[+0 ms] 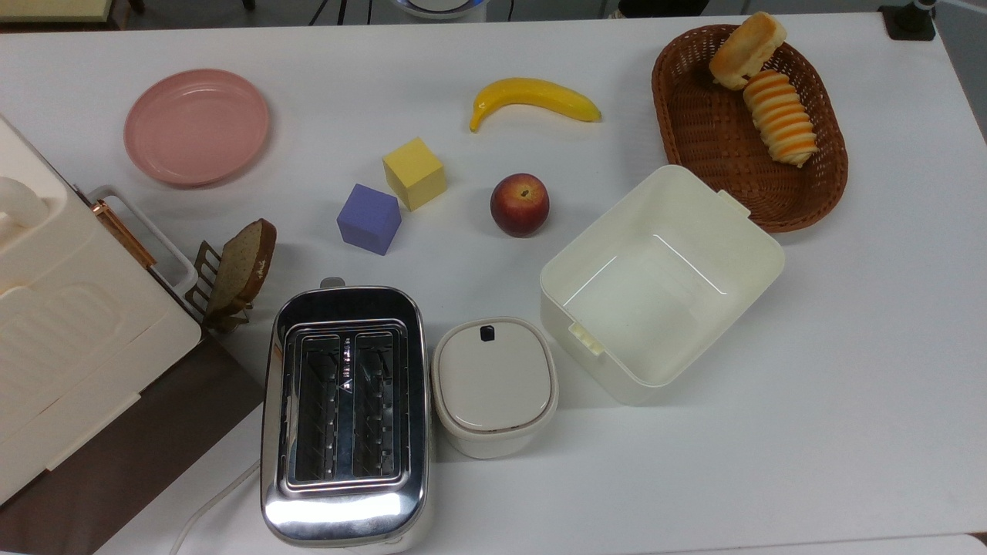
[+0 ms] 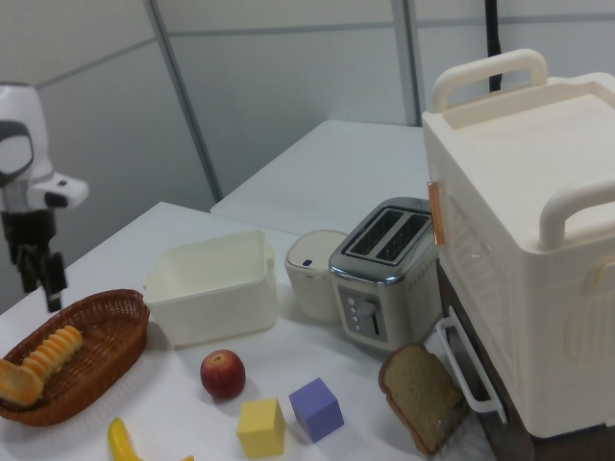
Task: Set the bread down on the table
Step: 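Lower the gripper onto the bread piece in the basket and grasp it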
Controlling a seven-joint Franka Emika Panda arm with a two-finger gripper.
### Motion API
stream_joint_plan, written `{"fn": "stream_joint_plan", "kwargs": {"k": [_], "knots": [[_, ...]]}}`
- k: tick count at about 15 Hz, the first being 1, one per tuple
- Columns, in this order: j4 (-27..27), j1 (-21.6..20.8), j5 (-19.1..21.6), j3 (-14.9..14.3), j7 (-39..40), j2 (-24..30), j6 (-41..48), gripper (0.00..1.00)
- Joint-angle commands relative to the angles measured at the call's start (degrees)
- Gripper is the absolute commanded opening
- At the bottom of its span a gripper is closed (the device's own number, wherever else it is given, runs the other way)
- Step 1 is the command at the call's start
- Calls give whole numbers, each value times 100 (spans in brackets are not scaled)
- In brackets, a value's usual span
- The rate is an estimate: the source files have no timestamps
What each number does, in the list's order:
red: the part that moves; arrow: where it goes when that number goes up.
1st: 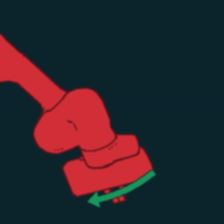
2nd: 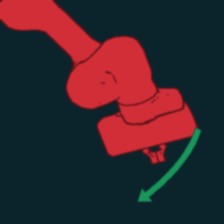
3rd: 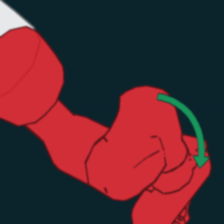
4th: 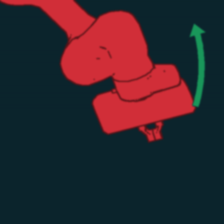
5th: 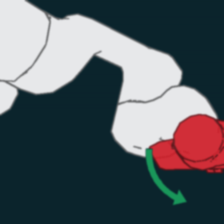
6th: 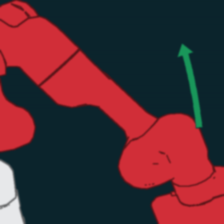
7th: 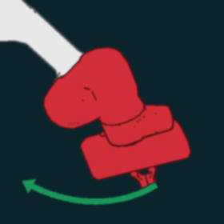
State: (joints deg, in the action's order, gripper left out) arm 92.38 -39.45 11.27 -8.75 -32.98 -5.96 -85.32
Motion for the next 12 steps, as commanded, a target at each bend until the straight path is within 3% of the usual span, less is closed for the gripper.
{"fn": "stream_joint_plan", "kwargs": {"k": [1,7,12], "knots": [[403,-457,280,-48,-901,-264,-502,100],[509,-1204,288,-48,-1992,-1011,-1329,100],[509,-1600,288,-48,-2125,-1495,-1488,100]]}}
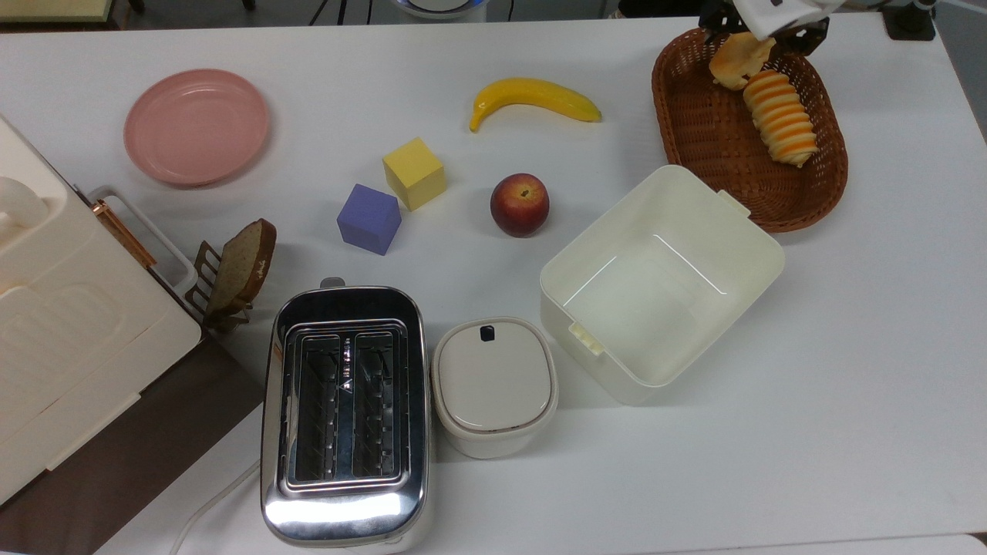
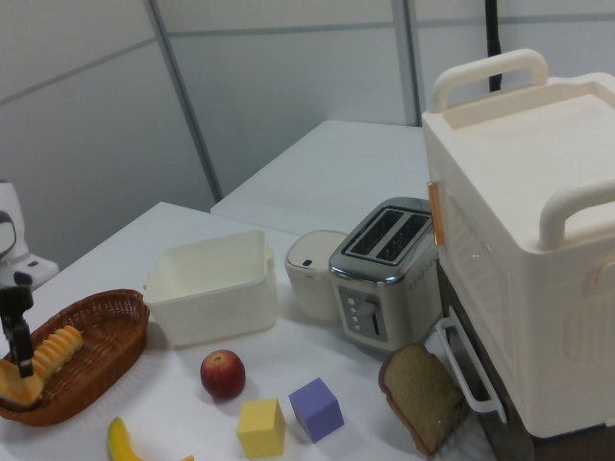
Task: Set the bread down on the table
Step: 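Lower the gripper onto the bread piece in the basket and grasp it, then lift the bread piece and carry it over the cream box toward the apple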
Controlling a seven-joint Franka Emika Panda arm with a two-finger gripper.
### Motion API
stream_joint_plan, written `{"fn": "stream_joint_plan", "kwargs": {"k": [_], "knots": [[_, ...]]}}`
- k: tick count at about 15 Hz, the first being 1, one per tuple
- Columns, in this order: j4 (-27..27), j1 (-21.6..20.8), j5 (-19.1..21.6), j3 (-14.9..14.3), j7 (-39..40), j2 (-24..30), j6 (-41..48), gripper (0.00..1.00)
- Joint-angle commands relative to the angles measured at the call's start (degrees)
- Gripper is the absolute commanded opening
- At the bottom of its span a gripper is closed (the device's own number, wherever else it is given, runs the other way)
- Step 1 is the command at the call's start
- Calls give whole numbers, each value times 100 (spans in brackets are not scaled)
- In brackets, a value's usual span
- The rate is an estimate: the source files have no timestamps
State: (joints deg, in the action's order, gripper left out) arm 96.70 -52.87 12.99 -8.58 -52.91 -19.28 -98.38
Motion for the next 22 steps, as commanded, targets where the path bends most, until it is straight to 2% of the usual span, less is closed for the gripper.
{"fn": "stream_joint_plan", "kwargs": {"k": [1,2,3,4,5,8,11,12,14,16,19,22], "knots": [[85,-329,116,-56,-140,-198,-243,91],[112,-416,81,-56,-97,-207,-313,69],[181,-417,63,-56,-53,-199,-357,33],[182,-409,63,-56,0,-199,-358,10],[182,-365,63,-56,79,-190,-340,0],[182,-207,63,-91,255,-32,-165,0],[103,222,46,-108,701,467,273,0],[-45,346,45,-126,851,626,388,0],[-676,881,45,-187,1002,645,565,0],[-951,1347,63,-188,1011,610,495,0],[-1162,1937,116,-205,828,566,-188,0],[-1163,2289,37,-214,502,505,-1128,0]]}}
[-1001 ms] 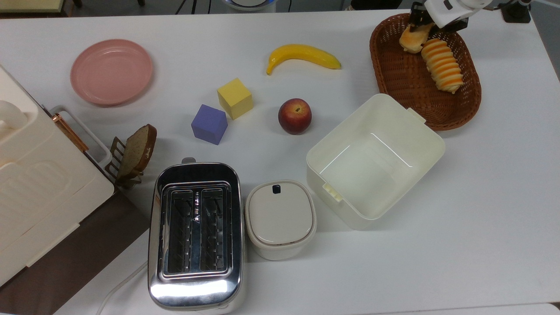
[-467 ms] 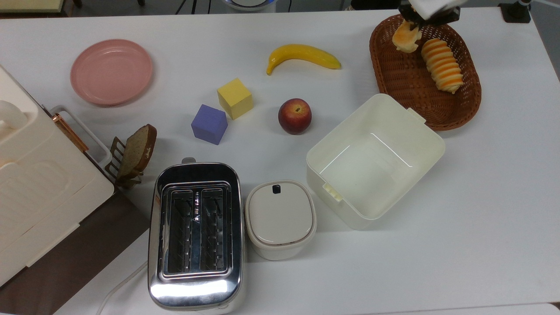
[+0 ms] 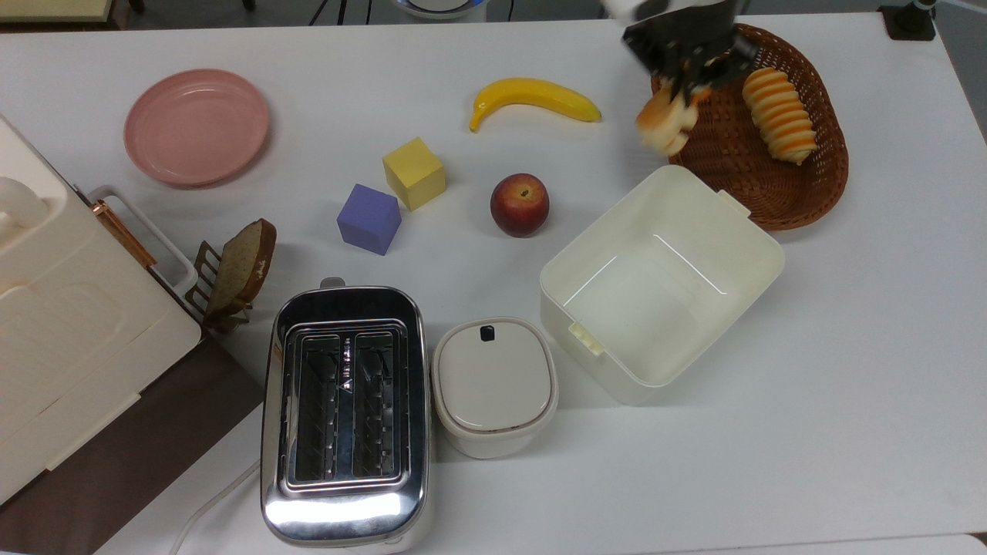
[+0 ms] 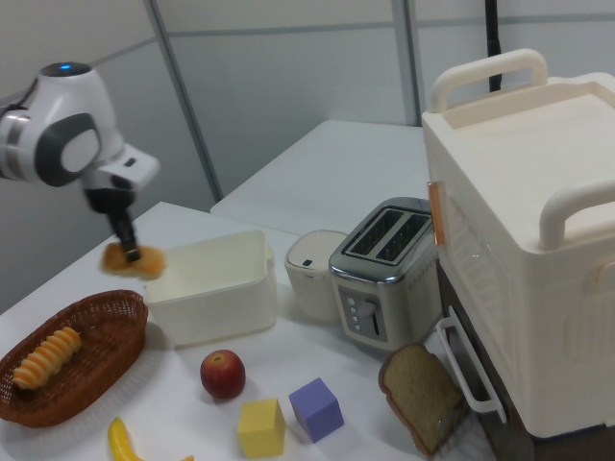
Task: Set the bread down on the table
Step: 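Lift the bread piece and carry it over the cream box toward the apple, then lower the bread beside the purple cube and open the gripper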
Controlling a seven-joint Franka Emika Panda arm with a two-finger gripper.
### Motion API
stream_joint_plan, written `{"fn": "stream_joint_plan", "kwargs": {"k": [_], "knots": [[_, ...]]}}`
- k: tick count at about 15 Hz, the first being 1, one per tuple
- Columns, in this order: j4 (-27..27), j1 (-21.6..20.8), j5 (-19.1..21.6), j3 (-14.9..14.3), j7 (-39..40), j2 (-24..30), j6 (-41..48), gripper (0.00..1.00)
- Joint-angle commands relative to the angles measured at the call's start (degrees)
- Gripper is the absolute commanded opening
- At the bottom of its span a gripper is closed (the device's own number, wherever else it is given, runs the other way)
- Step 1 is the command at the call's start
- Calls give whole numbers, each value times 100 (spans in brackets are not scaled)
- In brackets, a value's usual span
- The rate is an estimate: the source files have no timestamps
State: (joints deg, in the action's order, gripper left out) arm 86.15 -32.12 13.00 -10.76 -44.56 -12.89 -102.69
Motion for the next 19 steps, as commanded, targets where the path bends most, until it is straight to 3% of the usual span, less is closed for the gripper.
{"fn": "stream_joint_plan", "kwargs": {"k": [1,5,9,11,14,16,17,18,19], "knots": [[-107,285,-16,-5,-455,-292,-1100,0],[-98,382,-657,3,-940,-688,-1824,0],[-81,575,-641,-5,-670,-654,-1773,0],[-2,803,-457,3,171,-435,-1406,0],[-63,1285,9,-23,1918,-154,-99,0],[-63,1358,-139,-32,2581,-118,571,0],[-55,1358,-287,-93,2924,-126,835,5],[-20,1358,-428,-206,3423,-135,1143,60],[-2,1358,-464,-242,3672,-135,1276,100]]}}
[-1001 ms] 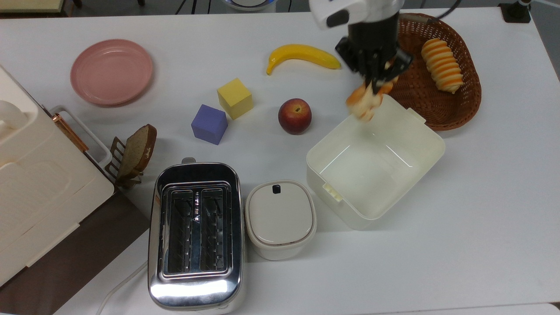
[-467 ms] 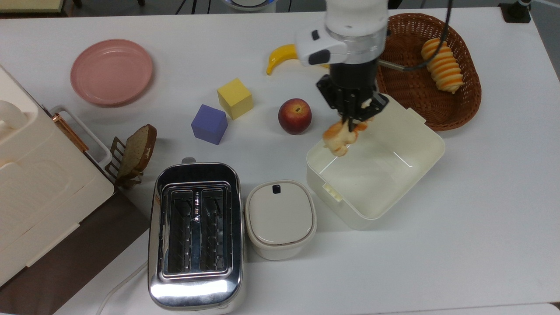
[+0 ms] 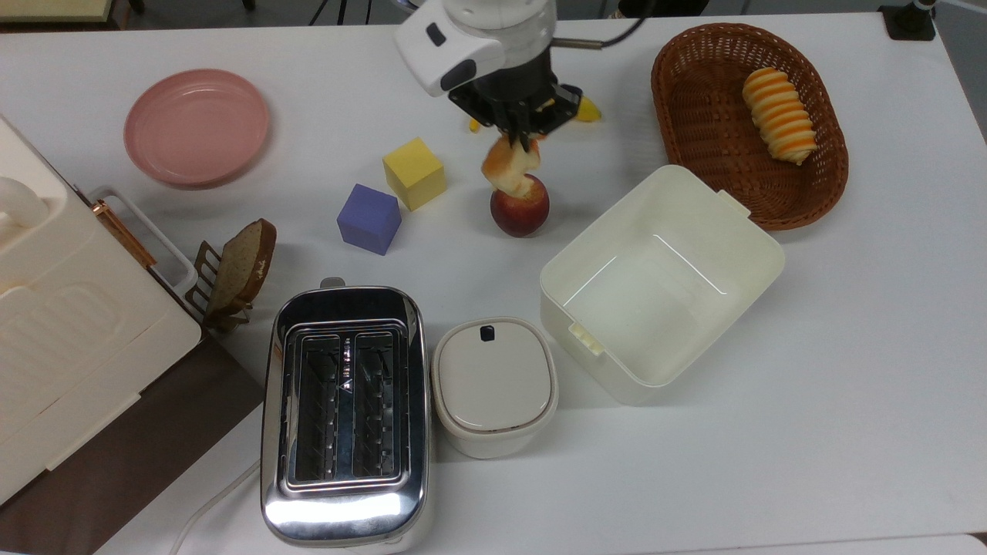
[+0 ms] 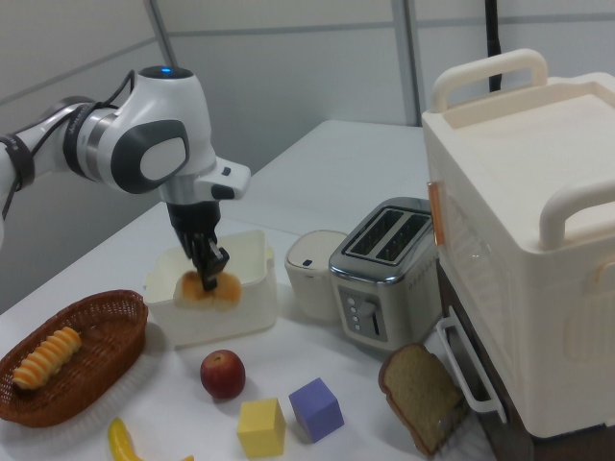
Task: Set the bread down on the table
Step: 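Lower the bread beside the purple cube and open the gripper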
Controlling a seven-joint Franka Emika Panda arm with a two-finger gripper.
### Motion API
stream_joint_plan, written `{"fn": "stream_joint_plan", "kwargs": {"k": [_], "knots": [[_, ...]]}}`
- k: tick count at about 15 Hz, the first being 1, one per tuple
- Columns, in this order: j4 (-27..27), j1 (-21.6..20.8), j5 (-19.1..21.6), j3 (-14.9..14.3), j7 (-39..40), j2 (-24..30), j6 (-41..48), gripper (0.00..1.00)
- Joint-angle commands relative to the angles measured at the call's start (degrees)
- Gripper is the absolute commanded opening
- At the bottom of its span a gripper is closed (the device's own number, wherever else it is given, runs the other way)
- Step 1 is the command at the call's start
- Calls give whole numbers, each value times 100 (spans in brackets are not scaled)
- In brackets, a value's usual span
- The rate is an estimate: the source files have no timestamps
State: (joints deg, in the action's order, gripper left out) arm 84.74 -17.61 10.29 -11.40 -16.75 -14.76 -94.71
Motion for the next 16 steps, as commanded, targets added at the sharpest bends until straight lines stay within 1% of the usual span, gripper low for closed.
{"fn": "stream_joint_plan", "kwargs": {"k": [1,3,5,7,9,10,11,12,13,14,15,16], "knots": [[139,-85,-247,-230,1049,43,567,100],[113,-50,-282,-353,1095,60,612,100],[78,-50,-265,-555,1068,95,664,100],[78,-33,-247,-739,1173,270,875,100],[87,72,-291,-811,1628,490,1182,100],[95,230,-300,-793,1822,622,1253,100],[95,423,-309,-732,1859,762,1262,100],[121,651,-413,-688,1859,920,1254,100],[130,697,-658,-583,1877,983,1245,100],[157,793,-921,-391,1886,1036,1201,100],[218,1020,-1089,-180,1886,1036,1149,100],[236,1248,-1117,31,1886,1045,1061,100]]}}
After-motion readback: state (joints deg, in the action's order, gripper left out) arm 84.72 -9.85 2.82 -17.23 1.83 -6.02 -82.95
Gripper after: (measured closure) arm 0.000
